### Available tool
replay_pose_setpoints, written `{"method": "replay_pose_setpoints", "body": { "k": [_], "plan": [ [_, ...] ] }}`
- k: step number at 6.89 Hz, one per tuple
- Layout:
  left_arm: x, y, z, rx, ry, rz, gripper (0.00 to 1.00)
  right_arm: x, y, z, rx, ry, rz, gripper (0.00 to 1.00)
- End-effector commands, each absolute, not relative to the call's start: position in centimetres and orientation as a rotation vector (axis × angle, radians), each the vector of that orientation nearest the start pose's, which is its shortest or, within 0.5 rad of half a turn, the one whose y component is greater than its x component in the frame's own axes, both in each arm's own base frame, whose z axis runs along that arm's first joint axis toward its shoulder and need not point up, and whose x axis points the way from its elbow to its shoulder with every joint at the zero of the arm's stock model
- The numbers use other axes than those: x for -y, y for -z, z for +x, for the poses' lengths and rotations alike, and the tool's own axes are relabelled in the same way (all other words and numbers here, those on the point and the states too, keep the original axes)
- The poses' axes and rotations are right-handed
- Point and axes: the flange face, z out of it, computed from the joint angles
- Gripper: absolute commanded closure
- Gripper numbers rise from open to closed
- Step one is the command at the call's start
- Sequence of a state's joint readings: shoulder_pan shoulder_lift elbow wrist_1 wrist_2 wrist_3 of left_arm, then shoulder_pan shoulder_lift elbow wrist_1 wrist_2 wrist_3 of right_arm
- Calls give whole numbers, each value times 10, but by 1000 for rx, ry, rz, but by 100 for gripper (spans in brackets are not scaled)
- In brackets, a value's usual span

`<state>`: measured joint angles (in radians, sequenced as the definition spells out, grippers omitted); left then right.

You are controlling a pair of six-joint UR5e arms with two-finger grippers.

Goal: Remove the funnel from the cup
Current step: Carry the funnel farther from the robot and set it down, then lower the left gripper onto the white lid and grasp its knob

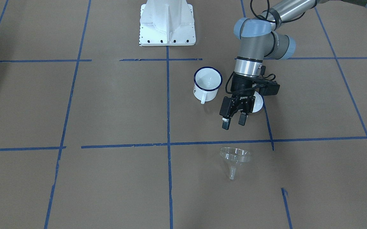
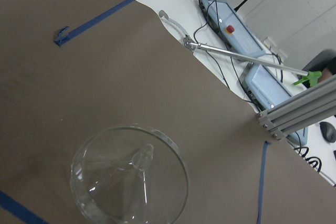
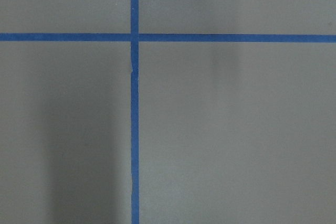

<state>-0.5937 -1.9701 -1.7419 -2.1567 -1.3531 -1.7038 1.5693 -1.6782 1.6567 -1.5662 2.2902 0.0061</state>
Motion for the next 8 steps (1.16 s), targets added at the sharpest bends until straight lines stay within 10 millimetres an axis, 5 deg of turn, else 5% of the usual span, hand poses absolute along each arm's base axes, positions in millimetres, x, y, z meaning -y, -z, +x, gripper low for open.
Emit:
{"method": "replay_pose_setpoints", "body": {
  "k": [1,4,6,8],
  "plan": [
    [452,-286,409,-999,489,375,0,445,-670,67,719,-10,-19,0],
    [446,-328,394,-871,207,326,0,445,-670,67,719,-10,-19,0],
    [438,-364,384,-813,184,307,0,445,-670,67,719,-10,-19,0],
    [435,-377,389,-792,176,290,0,445,-670,67,719,-10,-19,0]
  ]
}}
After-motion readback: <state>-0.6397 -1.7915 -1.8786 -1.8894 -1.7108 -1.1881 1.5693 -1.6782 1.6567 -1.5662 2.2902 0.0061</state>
